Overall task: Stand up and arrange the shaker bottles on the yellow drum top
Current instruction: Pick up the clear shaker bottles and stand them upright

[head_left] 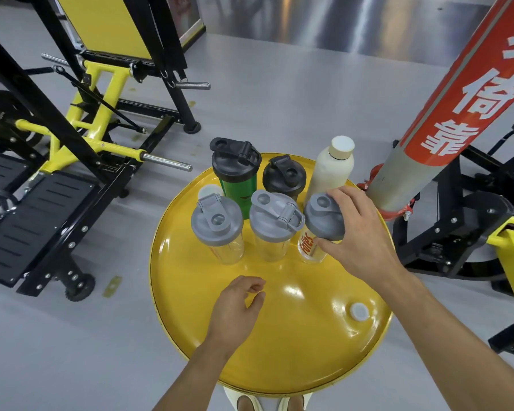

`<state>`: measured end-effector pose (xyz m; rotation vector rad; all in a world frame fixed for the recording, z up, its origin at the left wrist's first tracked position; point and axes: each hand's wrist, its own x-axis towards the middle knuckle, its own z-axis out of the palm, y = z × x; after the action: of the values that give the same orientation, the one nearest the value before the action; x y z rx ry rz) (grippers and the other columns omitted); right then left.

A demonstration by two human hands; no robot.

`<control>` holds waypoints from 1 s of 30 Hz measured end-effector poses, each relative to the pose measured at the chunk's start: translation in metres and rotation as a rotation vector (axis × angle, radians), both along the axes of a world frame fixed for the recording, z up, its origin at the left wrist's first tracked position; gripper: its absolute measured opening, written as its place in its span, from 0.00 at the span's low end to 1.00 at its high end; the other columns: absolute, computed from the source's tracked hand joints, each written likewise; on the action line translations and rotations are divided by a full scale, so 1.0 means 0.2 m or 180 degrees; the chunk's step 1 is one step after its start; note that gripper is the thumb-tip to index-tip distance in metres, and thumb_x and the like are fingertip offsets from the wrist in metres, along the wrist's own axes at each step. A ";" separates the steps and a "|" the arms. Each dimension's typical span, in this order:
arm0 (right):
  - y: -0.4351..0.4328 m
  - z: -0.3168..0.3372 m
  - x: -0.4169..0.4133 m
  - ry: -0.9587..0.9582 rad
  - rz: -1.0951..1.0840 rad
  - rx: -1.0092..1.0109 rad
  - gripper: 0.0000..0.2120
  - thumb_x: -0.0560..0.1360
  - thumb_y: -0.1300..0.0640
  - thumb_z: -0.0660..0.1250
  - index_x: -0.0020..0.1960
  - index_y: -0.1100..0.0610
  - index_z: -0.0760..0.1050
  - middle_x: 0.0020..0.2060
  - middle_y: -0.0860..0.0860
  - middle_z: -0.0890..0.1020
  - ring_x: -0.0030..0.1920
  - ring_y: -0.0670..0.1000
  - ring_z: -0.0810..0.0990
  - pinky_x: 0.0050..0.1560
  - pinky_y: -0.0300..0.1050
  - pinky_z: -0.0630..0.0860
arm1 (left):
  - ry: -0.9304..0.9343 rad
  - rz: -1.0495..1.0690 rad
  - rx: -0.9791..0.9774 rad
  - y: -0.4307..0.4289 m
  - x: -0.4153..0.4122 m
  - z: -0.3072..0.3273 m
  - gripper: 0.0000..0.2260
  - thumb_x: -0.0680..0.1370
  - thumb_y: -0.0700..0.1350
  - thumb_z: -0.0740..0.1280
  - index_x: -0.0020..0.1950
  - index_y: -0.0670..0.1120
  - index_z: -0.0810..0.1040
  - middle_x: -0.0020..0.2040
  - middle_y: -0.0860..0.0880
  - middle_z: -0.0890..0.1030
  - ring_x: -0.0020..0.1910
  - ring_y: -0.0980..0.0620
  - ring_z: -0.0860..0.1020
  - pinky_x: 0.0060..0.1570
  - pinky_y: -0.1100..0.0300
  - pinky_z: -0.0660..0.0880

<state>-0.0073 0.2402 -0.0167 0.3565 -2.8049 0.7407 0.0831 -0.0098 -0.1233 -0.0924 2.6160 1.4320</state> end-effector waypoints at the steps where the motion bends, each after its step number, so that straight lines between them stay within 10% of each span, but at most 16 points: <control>1: 0.00 0.00 0.00 0.0010 0.0002 0.0018 0.41 0.64 0.52 0.82 0.71 0.52 0.67 0.67 0.48 0.70 0.66 0.51 0.69 0.63 0.39 0.66 | 0.0002 0.0003 -0.0001 0.00 0.00 0.00 0.09 0.79 0.44 0.70 0.59 0.52 0.83 0.52 0.58 0.82 0.54 0.60 0.80 0.58 0.56 0.78; 30: -0.01 0.01 0.05 -0.0092 -0.0059 0.0024 0.43 0.66 0.54 0.81 0.75 0.51 0.63 0.73 0.49 0.65 0.73 0.54 0.64 0.70 0.50 0.66 | 0.0115 0.0009 -0.0026 -0.06 -0.04 0.03 0.10 0.80 0.44 0.70 0.61 0.51 0.82 0.54 0.59 0.81 0.56 0.62 0.79 0.60 0.59 0.77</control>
<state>0.0026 0.2388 -0.0155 0.3230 -2.8349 0.7372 0.0755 -0.0228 -0.1166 -0.0720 2.6519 1.4373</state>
